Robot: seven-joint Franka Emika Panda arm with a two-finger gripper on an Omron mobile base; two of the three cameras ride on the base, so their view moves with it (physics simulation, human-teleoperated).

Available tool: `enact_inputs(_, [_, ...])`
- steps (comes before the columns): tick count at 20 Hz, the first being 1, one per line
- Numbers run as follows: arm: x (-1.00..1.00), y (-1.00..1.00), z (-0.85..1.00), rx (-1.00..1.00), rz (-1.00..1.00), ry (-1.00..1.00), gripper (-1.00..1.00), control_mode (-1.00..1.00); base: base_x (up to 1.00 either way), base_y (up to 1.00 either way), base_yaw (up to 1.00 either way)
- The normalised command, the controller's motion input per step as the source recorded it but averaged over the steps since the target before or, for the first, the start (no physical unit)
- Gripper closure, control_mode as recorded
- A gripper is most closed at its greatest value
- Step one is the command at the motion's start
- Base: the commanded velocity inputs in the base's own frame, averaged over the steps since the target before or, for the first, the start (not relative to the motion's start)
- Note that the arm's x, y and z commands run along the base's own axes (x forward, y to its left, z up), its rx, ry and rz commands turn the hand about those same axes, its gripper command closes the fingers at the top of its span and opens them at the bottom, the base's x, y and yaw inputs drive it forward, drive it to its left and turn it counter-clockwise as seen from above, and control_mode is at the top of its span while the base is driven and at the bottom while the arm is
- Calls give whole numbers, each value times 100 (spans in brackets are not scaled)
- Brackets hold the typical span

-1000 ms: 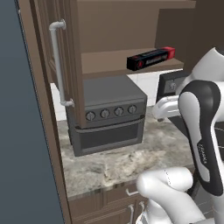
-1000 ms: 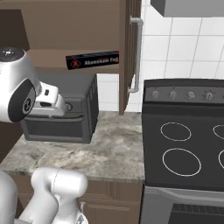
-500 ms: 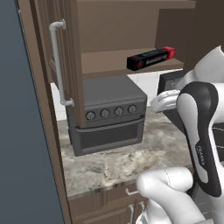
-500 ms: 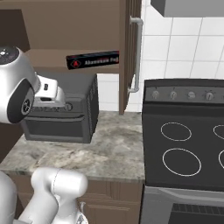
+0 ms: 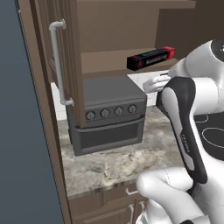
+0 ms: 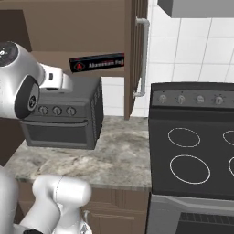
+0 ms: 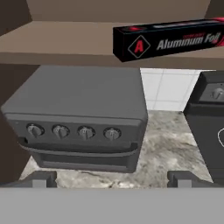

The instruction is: Retrieve the tupperware and aluminum foil from the cabinet and place them on the dining counter near the plate with potato and shrimp to prepare for storing leftovers.

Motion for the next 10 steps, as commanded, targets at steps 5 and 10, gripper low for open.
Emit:
enact_inputs(5, [51,21,20,0,-14,-5,-100,-100,0,0,0])
enact_inputs(10, [32,23,7,0,-12,0,-100,-100,0,0,0])
